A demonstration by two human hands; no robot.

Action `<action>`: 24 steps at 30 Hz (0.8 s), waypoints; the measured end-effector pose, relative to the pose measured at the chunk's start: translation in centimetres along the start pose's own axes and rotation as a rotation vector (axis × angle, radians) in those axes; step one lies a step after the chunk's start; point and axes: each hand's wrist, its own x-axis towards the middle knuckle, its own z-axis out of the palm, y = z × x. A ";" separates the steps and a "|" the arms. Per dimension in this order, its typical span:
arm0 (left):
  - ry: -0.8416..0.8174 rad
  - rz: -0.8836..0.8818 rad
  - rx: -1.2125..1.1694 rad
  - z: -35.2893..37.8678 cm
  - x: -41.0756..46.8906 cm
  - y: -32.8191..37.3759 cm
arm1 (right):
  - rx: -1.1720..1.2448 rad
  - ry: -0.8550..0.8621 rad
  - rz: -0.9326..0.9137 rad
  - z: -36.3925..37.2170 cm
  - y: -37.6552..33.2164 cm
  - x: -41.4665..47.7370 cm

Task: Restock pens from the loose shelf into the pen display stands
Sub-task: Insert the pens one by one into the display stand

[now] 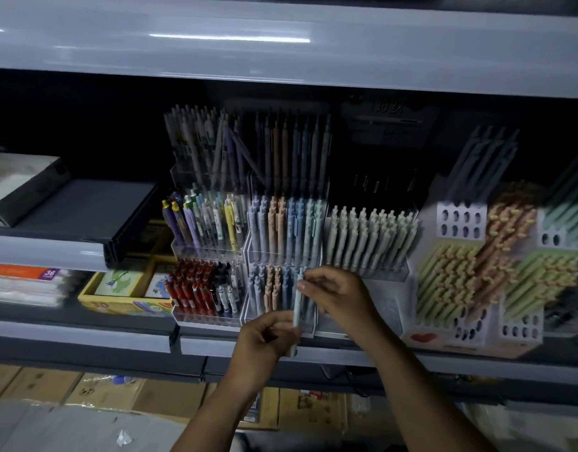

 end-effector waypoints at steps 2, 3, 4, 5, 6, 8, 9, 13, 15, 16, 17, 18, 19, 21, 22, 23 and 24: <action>-0.022 0.010 0.011 0.2 0.0 0.1 | 0.029 0.007 0.016 -0.1 -0.1 0.0; -0.022 0.004 0.009 0.3 0.0 0.2 | 0.042 0.013 0.027 -0.3 -0.1 0.0; -0.018 -0.010 0.002 0.2 0.1 0.2 | 0.056 0.021 0.036 -0.5 0.0 0.0; -0.020 -0.025 0.001 0.1 0.2 0.2 | 0.073 0.037 0.039 -0.8 0.1 -0.1; -0.025 -0.037 0.015 -0.1 0.3 0.1 | 0.091 0.062 0.034 -1.1 0.2 -0.2; -0.016 -0.040 0.087 -0.9 0.8 -0.3 | 0.127 0.141 0.022 -1.8 0.6 -0.2; 0.012 -0.035 0.132 -1.3 1.1 -0.5 | 0.125 0.179 0.014 -2.0 1.0 -0.2; 0.147 0.045 0.344 -3.4 2.4 -1.2 | 0.015 0.247 -0.006 -2.1 2.8 0.0; 0.177 0.075 0.392 -3.8 2.7 -1.2 | -0.038 0.246 -0.017 -1.7 3.7 -0.1; 0.190 0.089 0.403 -3.8 2.8 -1.1 | -0.067 0.235 -0.031 -1.4 4.1 -0.2; 0.208 0.101 0.415 -3.8 2.9 -1.1 | -0.095 0.223 -0.046 -1.2 4.5 -0.2; 0.236 0.115 0.428 -3.8 3.0 -1.0 | -0.117 0.212 -0.061 -0.9 4.9 -0.3; 0.268 0.132 0.437 -3.7 3.0 -0.9 | -0.141 0.206 -0.077 -0.7 5.2 -0.2; 0.319 0.166 0.442 -3.6 3.3 -0.8 | -0.189 0.193 -0.094 -0.4 5.9 0.0; 0.331 0.181 0.445 -3.6 3.4 -0.7 | -0.207 0.178 -0.093 -0.2 6.2 0.1; 0.335 0.196 0.457 -3.5 3.5 -0.5 | -0.232 0.156 -0.091 -0.1 6.5 0.1; 0.335 0.214 0.474 -3.4 3.6 -0.4 | -0.267 0.134 -0.102 0.1 6.9 0.1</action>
